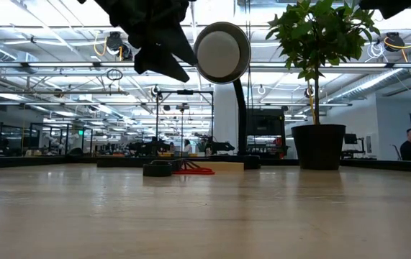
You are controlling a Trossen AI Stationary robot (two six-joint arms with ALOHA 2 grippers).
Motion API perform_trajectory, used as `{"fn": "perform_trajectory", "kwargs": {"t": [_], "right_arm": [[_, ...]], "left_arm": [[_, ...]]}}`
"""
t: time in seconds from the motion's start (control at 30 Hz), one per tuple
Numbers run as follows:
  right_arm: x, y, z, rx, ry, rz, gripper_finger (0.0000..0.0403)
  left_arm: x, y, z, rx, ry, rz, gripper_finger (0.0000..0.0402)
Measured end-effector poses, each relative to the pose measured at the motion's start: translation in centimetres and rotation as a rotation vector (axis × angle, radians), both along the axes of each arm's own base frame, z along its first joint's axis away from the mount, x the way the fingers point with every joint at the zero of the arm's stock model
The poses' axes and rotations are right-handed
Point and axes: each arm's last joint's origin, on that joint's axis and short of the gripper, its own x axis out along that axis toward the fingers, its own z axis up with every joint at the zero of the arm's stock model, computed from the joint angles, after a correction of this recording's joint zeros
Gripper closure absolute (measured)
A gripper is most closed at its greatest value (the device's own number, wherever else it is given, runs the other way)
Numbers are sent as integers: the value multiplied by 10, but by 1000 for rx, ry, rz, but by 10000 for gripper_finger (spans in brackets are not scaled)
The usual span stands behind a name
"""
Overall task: Pick and place rubber bands into bin
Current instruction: Put the black rubber band into the yellow bin
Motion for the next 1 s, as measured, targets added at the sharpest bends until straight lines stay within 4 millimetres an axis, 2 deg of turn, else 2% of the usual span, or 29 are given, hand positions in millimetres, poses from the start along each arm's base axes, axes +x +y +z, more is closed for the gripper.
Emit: {"fn": "perform_trajectory", "kwargs": {"t": [0.27, 0.43, 0.6, 1.0], "right_arm": [[0, 1, 1, -4, -6, 5, 284], [3, -2, 1, -5, -7, -18, 285], [5, -5, 0, -6, -4, -40, 288], [5, -8, -4, -22, 13, -57, 289]], "left_arm": [[-3, 4, -19, 87, 156, -15, 160], [5, -2, -44, 117, 246, -104, 160], [13, -3, -72, 110, 343, -122, 160], [17, -4, -109, 122, 475, -120, 161]]}}
